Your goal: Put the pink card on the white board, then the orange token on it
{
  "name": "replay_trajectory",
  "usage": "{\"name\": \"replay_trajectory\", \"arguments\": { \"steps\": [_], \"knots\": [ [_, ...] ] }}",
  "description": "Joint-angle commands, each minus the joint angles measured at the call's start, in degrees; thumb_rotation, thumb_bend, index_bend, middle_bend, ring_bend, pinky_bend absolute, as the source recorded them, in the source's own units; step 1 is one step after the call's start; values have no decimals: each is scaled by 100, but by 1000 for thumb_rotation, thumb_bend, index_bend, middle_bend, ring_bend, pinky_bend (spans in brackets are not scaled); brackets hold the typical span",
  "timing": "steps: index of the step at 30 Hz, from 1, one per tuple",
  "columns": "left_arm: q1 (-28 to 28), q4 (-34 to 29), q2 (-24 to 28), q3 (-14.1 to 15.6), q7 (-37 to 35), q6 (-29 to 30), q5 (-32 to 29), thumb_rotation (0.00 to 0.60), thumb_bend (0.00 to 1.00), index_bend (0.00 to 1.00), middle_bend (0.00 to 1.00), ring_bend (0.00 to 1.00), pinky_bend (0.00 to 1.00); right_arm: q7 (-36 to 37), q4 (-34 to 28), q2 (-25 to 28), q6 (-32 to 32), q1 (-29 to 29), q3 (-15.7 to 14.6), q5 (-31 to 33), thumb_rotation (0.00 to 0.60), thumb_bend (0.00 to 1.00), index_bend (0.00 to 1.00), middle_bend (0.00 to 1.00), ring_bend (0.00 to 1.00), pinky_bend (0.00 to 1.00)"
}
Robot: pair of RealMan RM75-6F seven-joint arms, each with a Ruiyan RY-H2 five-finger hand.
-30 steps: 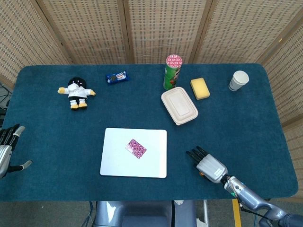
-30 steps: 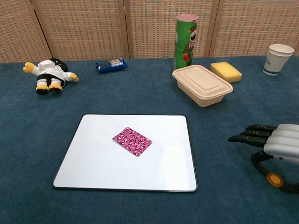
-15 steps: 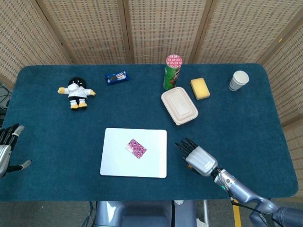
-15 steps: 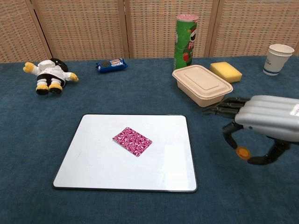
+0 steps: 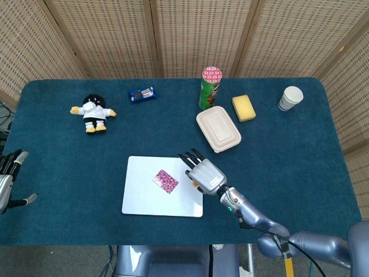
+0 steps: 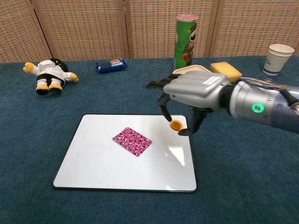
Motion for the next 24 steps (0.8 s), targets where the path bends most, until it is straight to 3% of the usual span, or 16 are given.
{"name": "replay_trajectory", "arguments": {
  "steps": [1, 5, 10, 24],
  "knots": [
    [-17, 0, 7, -3, -8, -32, -11, 600, 0, 0, 0, 0, 0, -623, 301, -579, -150, 437, 248, 649, 600, 363, 556, 0, 0, 0],
    [-67, 17, 18, -23, -30, -159, -99, 600, 0, 0, 0, 0, 0, -1282, 567, -1193, -35, 875, 364, 1478, 600, 363, 556, 0, 0, 0],
    [-99, 43, 33, -40, -100, -250, -169, 600, 0, 0, 0, 0, 0, -1757, 919, -1636, 128, 1282, 396, 2071, 600, 363, 556, 0, 0, 0],
    [-178, 127, 79, -81, -300, -444, -287, 600, 0, 0, 0, 0, 0, -1821, 1753, -2122, 300, 1739, 431, 2845, 600, 358, 550, 0, 0, 0]
  ]
}}
